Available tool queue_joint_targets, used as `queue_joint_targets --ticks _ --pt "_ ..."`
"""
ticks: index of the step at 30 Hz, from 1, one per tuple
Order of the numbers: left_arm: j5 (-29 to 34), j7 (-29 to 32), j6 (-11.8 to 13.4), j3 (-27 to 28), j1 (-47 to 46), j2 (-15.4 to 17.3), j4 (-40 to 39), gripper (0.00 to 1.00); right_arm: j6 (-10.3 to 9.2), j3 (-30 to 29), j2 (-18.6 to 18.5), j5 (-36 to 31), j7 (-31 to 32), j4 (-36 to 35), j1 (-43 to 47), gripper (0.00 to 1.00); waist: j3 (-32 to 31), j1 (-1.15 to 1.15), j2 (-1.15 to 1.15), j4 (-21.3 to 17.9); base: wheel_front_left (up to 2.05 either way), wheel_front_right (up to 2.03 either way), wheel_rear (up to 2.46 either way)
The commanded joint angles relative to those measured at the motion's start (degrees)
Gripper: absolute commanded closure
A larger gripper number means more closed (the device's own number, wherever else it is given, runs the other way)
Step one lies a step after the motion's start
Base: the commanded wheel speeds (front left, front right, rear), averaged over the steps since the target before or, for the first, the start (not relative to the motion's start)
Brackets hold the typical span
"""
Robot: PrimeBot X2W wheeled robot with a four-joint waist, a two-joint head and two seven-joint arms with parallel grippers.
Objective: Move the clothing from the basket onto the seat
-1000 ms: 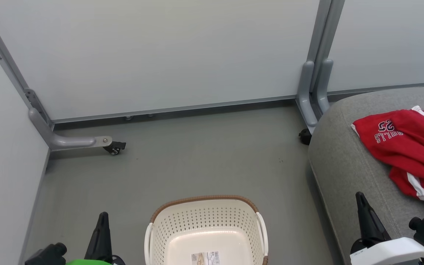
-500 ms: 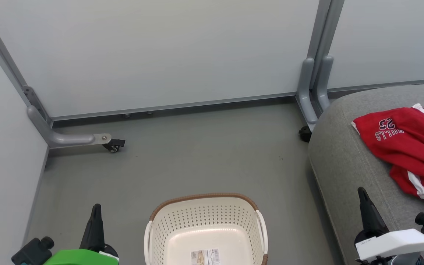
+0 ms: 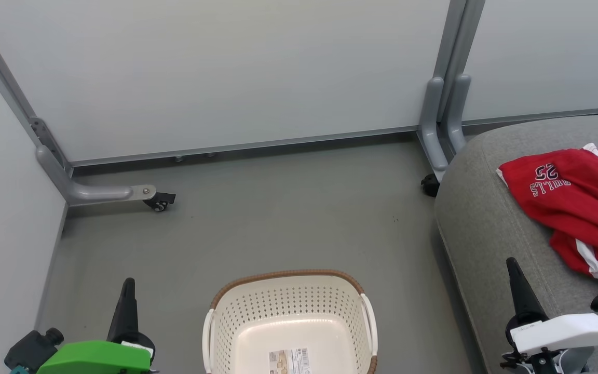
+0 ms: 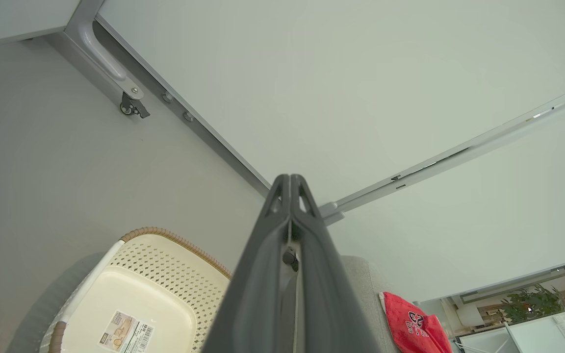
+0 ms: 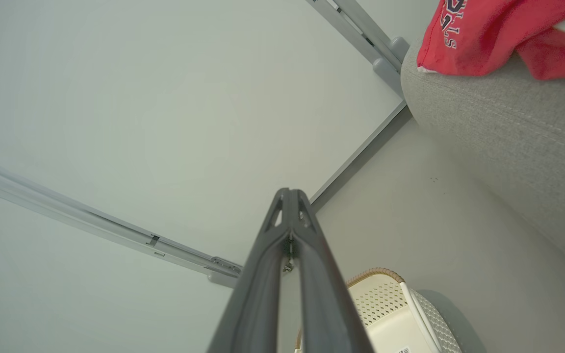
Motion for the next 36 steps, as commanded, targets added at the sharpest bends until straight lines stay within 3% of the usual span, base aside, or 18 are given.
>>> queue_joint_targets --ticks 1,36 --pt "-1.5 0.3 -0.3 0.4 -1.8 0.5 -0.3 1.0 -0.02 -0.3 -0.4 1.6 0.4 -0.2 -1.5 1.0 0.1 0.0 0.0 0.0 0.0 0.0 0.0" --pt "-19.7 5.4 -1.1 3.8 -5.8 0.4 1.1 1.0 -0.03 -1.9 -0.4 20.9 5.6 3.0 -5.2 1.0 1.6 0.0 0.0 -0.1 0.0 0.0 0.0"
